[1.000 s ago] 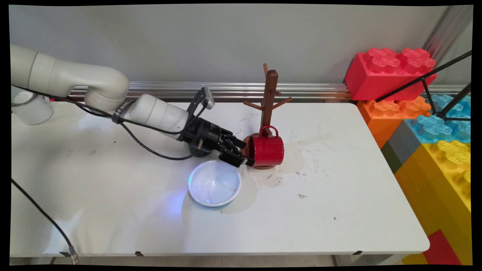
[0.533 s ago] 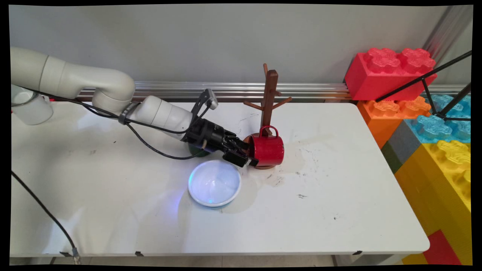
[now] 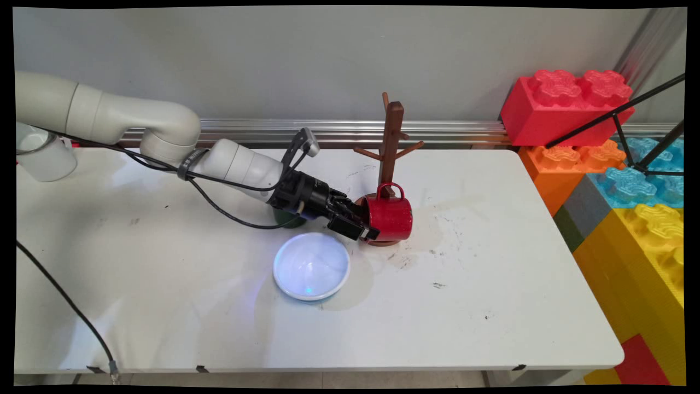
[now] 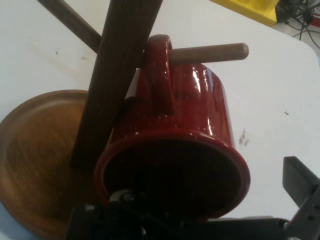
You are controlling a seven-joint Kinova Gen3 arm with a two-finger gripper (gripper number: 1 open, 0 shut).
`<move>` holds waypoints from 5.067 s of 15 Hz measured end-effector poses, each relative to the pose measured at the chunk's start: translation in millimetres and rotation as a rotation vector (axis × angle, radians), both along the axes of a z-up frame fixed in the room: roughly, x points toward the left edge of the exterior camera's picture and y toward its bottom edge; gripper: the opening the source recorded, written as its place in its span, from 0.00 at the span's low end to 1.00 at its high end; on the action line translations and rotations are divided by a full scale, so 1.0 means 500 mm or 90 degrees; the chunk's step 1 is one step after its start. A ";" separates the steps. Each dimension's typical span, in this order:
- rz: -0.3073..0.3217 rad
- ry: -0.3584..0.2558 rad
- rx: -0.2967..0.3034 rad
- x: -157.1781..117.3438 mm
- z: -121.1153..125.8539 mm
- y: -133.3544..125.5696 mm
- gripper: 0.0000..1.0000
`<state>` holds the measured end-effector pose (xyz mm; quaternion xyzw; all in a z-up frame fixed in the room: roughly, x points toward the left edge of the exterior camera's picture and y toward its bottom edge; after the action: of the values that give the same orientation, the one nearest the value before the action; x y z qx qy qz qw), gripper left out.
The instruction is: Pick up the red mug from the rack, then place the picked object on the table
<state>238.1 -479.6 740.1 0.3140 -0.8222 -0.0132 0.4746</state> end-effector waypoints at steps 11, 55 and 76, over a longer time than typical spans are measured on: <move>0.008 0.016 0.014 0.005 0.008 -0.004 0.00; -0.036 0.039 0.073 0.007 0.181 0.113 0.00; -0.171 -0.242 -0.079 -0.137 0.358 0.146 0.00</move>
<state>169.4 -406.7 919.0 0.1687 -0.9304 0.0340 0.3235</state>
